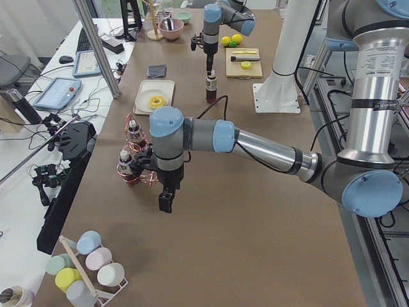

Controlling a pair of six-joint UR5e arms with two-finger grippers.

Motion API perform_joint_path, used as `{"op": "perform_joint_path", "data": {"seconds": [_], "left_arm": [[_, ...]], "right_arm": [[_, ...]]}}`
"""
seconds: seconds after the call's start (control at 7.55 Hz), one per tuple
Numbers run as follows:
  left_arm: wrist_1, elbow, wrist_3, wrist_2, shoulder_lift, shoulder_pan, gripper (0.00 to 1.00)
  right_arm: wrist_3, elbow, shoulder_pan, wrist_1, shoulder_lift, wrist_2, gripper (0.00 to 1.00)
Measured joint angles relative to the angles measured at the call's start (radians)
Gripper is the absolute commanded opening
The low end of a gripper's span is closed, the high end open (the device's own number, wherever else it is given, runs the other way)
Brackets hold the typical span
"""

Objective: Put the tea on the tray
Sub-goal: 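Close the right gripper on the bottle cap and lift the bottle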

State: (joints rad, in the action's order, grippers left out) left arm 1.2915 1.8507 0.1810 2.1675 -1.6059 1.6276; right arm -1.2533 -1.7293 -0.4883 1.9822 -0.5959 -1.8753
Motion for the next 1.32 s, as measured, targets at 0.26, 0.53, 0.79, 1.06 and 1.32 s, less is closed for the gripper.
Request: {"op": "perform_joint_path", "data": {"seconds": [0.26, 0.53, 0.79, 1.06, 1.32], "left_arm": [[0.000, -0.001, 0.000, 0.000, 0.001, 0.000, 0.97], [0.000, -0.001, 0.000, 0.000, 0.001, 0.000, 0.97], [0.000, -0.001, 0.000, 0.000, 0.001, 0.000, 0.97], [0.000, 0.000, 0.000, 0.000, 0.000, 0.000, 0.97], [0.000, 0.000, 0.000, 0.000, 0.000, 0.000, 0.97]], "right_arm": [[-0.006, 0.002, 0.010, 0.000, -0.001, 0.002, 0.67], [-0.017, 0.002, 0.013, 0.000, 0.000, 0.010, 0.40], [-0.022, 0.002, 0.014, 0.000, -0.001, 0.018, 0.00], [-0.022, 0.002, 0.014, 0.000, -0.001, 0.019, 0.00], [-0.023, -0.002, 0.002, 0.006, 0.010, 0.017, 0.00]]}}
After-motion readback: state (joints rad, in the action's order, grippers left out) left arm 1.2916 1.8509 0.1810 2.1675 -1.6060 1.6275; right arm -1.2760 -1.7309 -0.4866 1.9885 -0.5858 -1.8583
